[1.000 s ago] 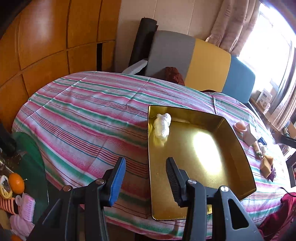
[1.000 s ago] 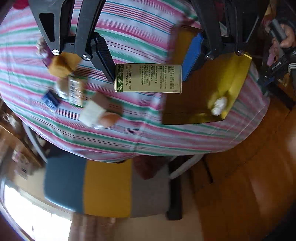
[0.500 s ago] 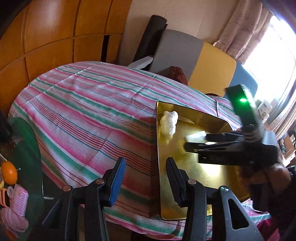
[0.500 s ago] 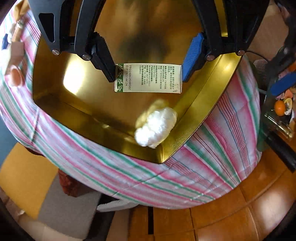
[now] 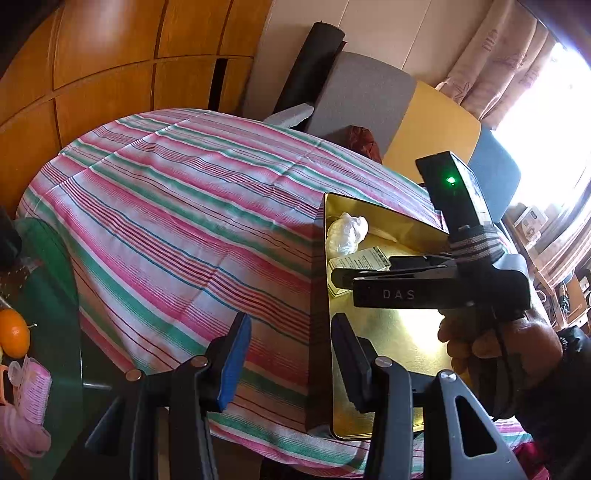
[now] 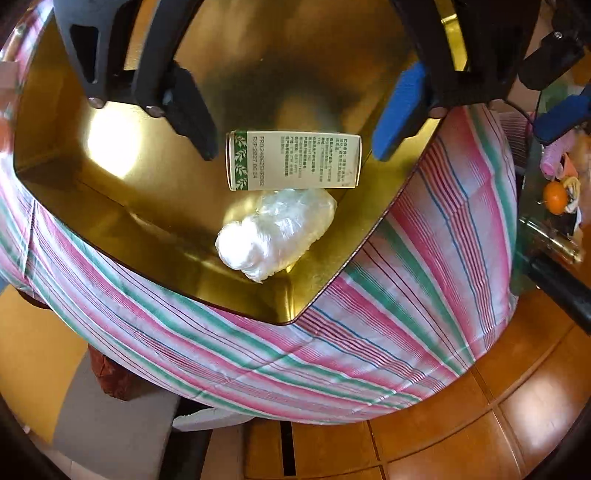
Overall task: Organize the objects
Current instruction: 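Carry the green-and-white box into the tray and release it with the right gripper, then return both tools to the pile and grasp the white printed box with the left gripper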
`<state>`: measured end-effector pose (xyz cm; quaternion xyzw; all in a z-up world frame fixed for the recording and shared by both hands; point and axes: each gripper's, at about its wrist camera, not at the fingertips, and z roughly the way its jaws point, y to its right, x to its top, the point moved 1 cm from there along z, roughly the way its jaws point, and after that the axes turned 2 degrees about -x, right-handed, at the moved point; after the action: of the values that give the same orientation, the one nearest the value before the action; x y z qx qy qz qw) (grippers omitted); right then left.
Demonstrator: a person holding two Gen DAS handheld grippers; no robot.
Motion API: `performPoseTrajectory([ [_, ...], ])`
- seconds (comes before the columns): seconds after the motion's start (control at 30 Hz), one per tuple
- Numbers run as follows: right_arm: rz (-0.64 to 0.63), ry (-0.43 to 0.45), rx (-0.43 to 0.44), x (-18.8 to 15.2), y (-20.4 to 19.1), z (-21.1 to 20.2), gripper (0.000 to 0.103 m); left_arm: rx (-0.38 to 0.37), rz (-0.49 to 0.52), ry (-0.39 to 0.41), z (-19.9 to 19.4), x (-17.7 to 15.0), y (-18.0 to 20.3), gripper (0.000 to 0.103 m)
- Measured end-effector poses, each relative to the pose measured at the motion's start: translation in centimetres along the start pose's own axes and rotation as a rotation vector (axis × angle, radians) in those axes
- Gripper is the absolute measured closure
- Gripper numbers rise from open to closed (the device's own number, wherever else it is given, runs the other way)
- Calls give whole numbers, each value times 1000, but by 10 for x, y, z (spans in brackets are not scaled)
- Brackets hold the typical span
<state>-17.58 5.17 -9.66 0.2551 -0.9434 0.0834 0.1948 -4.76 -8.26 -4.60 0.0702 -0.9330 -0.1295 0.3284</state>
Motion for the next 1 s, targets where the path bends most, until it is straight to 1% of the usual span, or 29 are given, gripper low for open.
performPoseTrajectory([
  [0.03, 9, 2, 6, -2, 2, -2, 9, 2, 3, 3, -1, 0, 1, 58],
  [0.1, 16, 20, 5, -4, 3, -10, 9, 5, 14, 14, -3, 0, 3, 58],
  [0.27, 47, 104, -13, -29, 13, -53, 6, 25, 57, 47, -10, 2, 11, 58],
  [0.43, 92, 191, -72, -66, 35, -93, 3, 43, 125, 71, -18, 0, 30, 58],
  [0.53, 130, 239, -130, -92, 50, -121, 3, 57, 181, 86, -23, -3, 48, 58],
  [0.67, 209, 290, -188, -124, 80, -152, 2, 71, 244, 98, -28, -8, 72, 58],
  [0.83, 310, 344, -271, -162, 124, -188, 2, 44, 314, 88, -30, -15, 103, 58],
  [1.0, 409, 373, -372, -195, 175, -216, 2, 8, 395, 81, -30, -21, 137, 58],
])
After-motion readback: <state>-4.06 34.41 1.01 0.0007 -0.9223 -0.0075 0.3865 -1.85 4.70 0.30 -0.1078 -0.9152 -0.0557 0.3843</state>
